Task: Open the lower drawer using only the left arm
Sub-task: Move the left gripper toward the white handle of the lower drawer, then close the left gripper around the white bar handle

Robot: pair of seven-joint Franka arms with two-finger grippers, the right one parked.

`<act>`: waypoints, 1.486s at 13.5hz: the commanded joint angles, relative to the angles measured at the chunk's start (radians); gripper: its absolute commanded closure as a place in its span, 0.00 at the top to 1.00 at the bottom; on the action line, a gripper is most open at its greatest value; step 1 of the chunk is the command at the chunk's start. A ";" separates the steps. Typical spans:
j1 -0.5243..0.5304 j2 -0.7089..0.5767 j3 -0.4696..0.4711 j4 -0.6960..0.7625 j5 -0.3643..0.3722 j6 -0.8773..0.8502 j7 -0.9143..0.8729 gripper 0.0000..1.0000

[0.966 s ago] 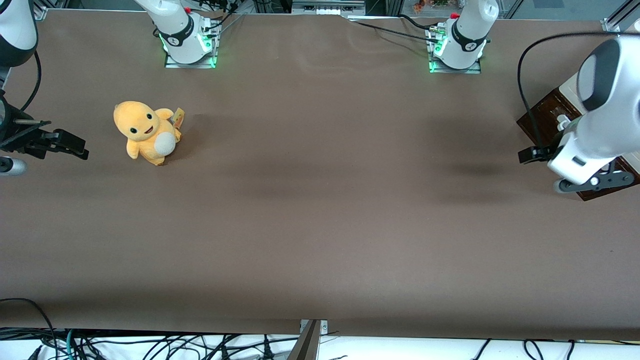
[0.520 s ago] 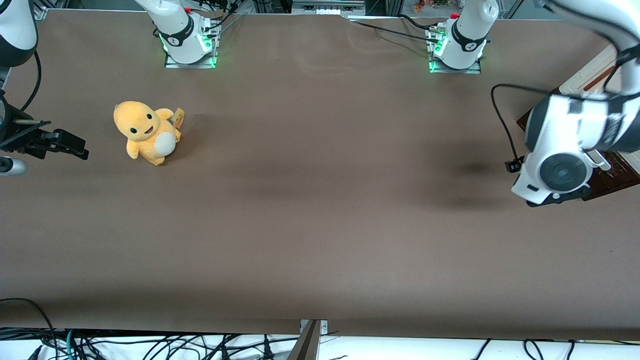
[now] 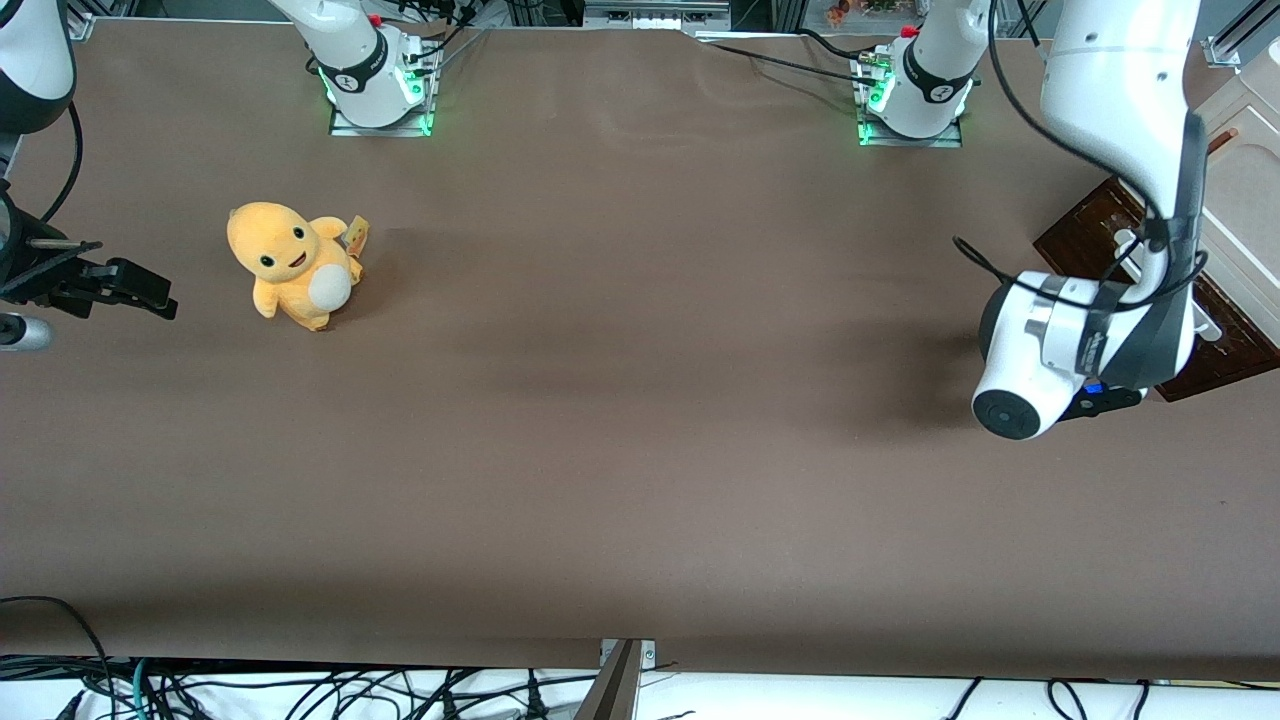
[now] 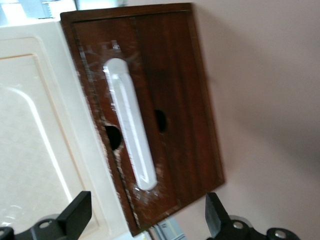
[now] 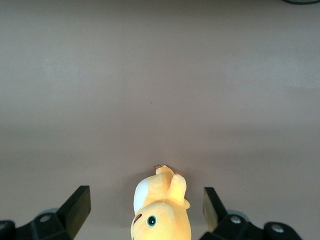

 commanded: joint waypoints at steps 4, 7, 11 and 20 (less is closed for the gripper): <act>0.052 0.089 0.019 0.015 0.117 -0.028 -0.175 1.00; 0.089 0.108 0.019 0.012 0.130 -0.022 -0.255 1.00; 0.107 0.151 0.019 0.006 0.159 -0.018 -0.301 1.00; 0.124 0.201 0.021 0.009 0.235 -0.021 -0.326 0.68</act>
